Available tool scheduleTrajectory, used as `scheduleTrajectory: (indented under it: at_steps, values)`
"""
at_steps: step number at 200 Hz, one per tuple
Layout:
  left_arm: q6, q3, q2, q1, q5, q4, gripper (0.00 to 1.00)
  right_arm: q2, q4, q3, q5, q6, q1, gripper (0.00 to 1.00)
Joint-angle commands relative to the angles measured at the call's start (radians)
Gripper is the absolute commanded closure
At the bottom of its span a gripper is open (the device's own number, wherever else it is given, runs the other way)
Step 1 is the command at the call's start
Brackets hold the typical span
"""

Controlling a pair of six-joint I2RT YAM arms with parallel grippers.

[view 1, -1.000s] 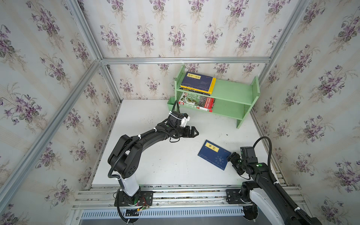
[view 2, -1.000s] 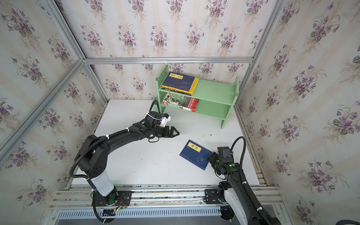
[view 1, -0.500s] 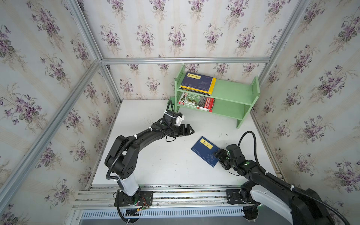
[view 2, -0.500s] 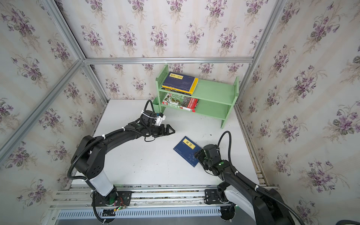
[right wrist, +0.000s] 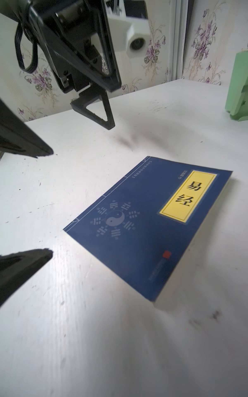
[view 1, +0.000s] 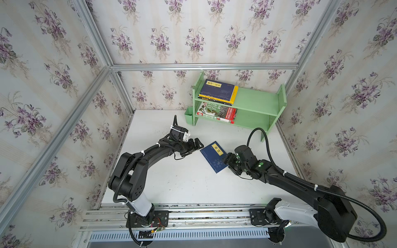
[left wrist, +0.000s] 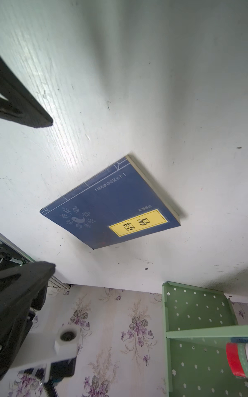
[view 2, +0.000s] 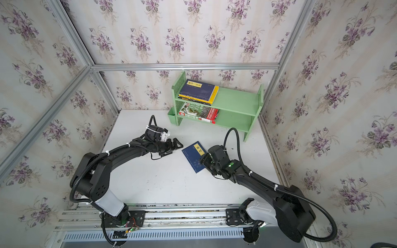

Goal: Stacking books/files
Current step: Move the book to the center of the table, then pick up the book at the center of the table.

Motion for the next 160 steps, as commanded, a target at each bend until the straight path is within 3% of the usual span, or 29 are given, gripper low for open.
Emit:
scheduleTrajectory:
  at_steps: [1,23,43,59,82,124,160]
  values:
    - [-0.103,-0.001,-0.008,-0.010,-0.009,0.016,0.00,-0.058,-0.200,0.037,0.098,-0.138,-0.062,0.27]
    - [-0.168,0.005,-0.003,-0.031,-0.021,0.026,0.00,-0.045,-0.121,0.040,-0.014,-0.241,-0.223,0.31]
    - [-0.238,0.008,0.019,-0.051,-0.025,0.045,0.00,0.053,-0.053,0.096,-0.074,-0.333,-0.274,0.33]
    - [-0.305,0.007,0.059,-0.066,-0.003,0.077,0.00,0.174,-0.006,0.168,-0.157,-0.431,-0.277,0.32]
    - [-0.390,0.009,0.107,-0.100,0.011,0.129,0.00,0.343,-0.029,0.272,-0.258,-0.522,-0.276,0.39]
    - [-0.457,0.031,0.161,-0.151,-0.024,0.158,0.01,0.477,0.012,0.306,-0.297,-0.628,-0.272,0.43]
    - [-0.491,0.018,0.186,-0.160,-0.048,0.165,0.01,0.584,0.029,0.293,-0.274,-0.657,-0.263,0.54]
